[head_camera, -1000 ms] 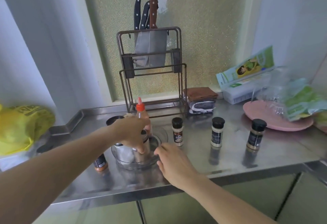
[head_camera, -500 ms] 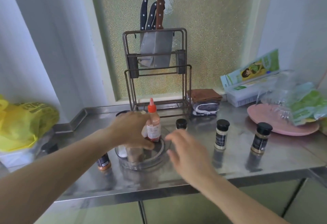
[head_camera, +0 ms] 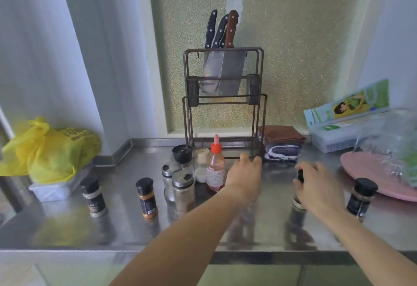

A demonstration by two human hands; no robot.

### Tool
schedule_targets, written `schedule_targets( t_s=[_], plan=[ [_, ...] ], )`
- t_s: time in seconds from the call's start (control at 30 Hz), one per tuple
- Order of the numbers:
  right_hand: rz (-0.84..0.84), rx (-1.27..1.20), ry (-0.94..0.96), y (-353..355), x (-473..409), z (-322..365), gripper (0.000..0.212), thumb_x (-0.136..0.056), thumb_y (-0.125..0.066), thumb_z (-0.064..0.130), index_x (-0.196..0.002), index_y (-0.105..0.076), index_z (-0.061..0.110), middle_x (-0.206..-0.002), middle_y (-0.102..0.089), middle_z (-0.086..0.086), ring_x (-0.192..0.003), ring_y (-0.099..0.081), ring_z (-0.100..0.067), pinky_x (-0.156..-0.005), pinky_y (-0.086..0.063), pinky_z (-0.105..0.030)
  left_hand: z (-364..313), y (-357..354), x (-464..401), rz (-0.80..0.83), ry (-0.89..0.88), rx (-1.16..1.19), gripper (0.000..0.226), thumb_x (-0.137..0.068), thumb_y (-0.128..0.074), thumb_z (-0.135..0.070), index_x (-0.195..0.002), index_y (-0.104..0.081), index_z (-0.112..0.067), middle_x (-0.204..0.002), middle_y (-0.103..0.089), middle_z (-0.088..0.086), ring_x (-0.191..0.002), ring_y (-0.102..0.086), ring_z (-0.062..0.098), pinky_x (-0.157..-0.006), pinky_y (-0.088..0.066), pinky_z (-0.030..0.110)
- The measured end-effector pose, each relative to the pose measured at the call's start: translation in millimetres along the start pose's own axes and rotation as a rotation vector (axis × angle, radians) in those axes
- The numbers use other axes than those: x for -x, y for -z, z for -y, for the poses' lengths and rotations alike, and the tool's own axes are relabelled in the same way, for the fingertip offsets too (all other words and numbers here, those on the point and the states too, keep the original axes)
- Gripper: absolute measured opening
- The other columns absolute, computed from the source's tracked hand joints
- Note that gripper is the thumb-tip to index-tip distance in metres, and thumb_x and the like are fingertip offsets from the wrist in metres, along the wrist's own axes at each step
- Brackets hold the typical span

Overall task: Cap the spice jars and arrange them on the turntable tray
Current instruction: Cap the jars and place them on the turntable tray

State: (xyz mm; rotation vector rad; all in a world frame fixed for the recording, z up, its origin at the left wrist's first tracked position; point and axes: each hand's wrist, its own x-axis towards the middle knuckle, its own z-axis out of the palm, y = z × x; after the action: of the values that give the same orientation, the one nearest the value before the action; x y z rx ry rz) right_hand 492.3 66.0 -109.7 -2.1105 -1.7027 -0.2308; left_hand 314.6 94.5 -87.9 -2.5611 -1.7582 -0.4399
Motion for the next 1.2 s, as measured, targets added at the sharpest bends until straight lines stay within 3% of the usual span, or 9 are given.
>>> schedule_targets(
  t_s=[0.23, 0.33, 0.4, 0.47, 0.6, 0.73, 0.93, 1.2],
  plan=[
    [0.045, -0.108, 0.008, 10.8, 4.3, 6.1, 0.03, -0.093, -0.063, 0.017, -0.122, -0.053, 0.022, -0.105, -0.065, -0.015, -0.095, -0.063, -0.037, -0.065, -0.042, -0.036, 6.7, 14.2, -1.6, -0.005, -0.023, 0.108, 0.035, -0.085, -0.061, -0.002, -0.118, -0.054, -0.011, -0.108, -0.068, 0.018, -0.101, -0.066, 0.042, -0.074, -0.047, 0.041],
    [-0.05, -0.241, 0.112, 33.7, 9.1, 29.3, 0.032, -0.091, -0.067, 0.016, -0.12, -0.053, 0.019, -0.106, -0.064, -0.016, -0.095, -0.062, -0.039, -0.066, -0.039, -0.037, 16.1, 50.9, 7.7, -0.004, -0.092, 0.115, 0.038, -0.086, -0.065, -0.01, -0.122, -0.056, -0.015, -0.109, -0.07, 0.011, -0.103, -0.067, 0.036, -0.084, -0.054, 0.041],
    [-0.082, -0.369, 0.178, 45.8, 7.9, 51.5, 0.036, -0.089, -0.071, 0.016, -0.121, -0.055, 0.016, -0.108, -0.065, -0.015, -0.101, -0.062, -0.038, -0.073, -0.044, -0.04, 27.1, 82.1, 16.0, 0.006, -0.118, 0.092, 0.041, -0.086, -0.069, -0.016, -0.125, -0.057, -0.019, -0.106, -0.068, 0.003, -0.102, -0.066, 0.03, -0.088, -0.053, 0.039],
    [-0.046, -0.459, 0.232, 51.0, 8.6, 75.6, 0.038, -0.09, -0.071, 0.02, -0.124, -0.053, 0.018, -0.11, -0.065, -0.009, -0.1, -0.062, -0.032, -0.077, -0.044, -0.038, 41.8, 107.1, 24.5, 0.027, -0.1, 0.049, 0.041, -0.084, -0.075, -0.023, -0.122, -0.059, -0.024, -0.098, -0.062, -0.004, -0.096, -0.062, 0.025, -0.078, -0.046, 0.033],
    [0.043, -0.534, 0.364, 45.6, 19.5, 119.3, 0.038, -0.093, -0.07, 0.027, -0.125, -0.052, 0.019, -0.12, -0.064, -0.002, -0.108, -0.062, -0.024, -0.089, -0.049, -0.039, 70.2, 117.5, 39.4, 0.07, -0.06, -0.054, 0.04, -0.078, -0.077, -0.027, -0.115, -0.061, -0.03, -0.081, -0.057, -0.014, -0.087, -0.058, 0.022, -0.073, -0.041, 0.029],
    [0.14, -0.53, 0.435, 23.4, 32.0, 141.8, 0.035, -0.091, -0.071, 0.024, -0.12, -0.052, 0.025, -0.123, -0.065, 0.003, -0.11, -0.063, -0.021, -0.091, -0.052, -0.04, 87.7, 105.4, 51.3, 0.139, -0.058, -0.132, 0.049, -0.078, -0.075, -0.027, -0.123, -0.058, -0.032, -0.095, -0.063, -0.006, -0.096, -0.061, 0.024, -0.074, -0.042, 0.031],
    [0.175, -0.543, 0.488, 2.8, 42.2, 148.9, 0.033, -0.088, -0.073, 0.017, -0.108, -0.049, 0.028, -0.123, -0.063, 0.012, -0.111, -0.063, -0.017, -0.091, -0.052, -0.039, 98.3, 89.6, 59.8, 0.183, -0.062, -0.29, 0.034, -0.077, -0.071, -0.037, -0.102, -0.053, -0.023, -0.09, -0.059, -0.002, -0.094, -0.056, 0.028, -0.079, -0.037, 0.034],
    [0.198, -0.532, 0.503, -8.3, 49.0, 151.8, 0.043, -0.088, -0.075, 0.024, -0.121, -0.048, 0.028, -0.132, -0.059, 0.003, -0.107, -0.065, -0.02, -0.085, -0.053, -0.035, 110.6, 82.9, 58.2, 0.24, -0.05, -0.268, 0.047, -0.074, -0.069, -0.042, -0.116, -0.057, -0.025, -0.102, -0.066, -0.002, -0.106, -0.05, 0.027, -0.097, -0.034, 0.032]
  ],
)
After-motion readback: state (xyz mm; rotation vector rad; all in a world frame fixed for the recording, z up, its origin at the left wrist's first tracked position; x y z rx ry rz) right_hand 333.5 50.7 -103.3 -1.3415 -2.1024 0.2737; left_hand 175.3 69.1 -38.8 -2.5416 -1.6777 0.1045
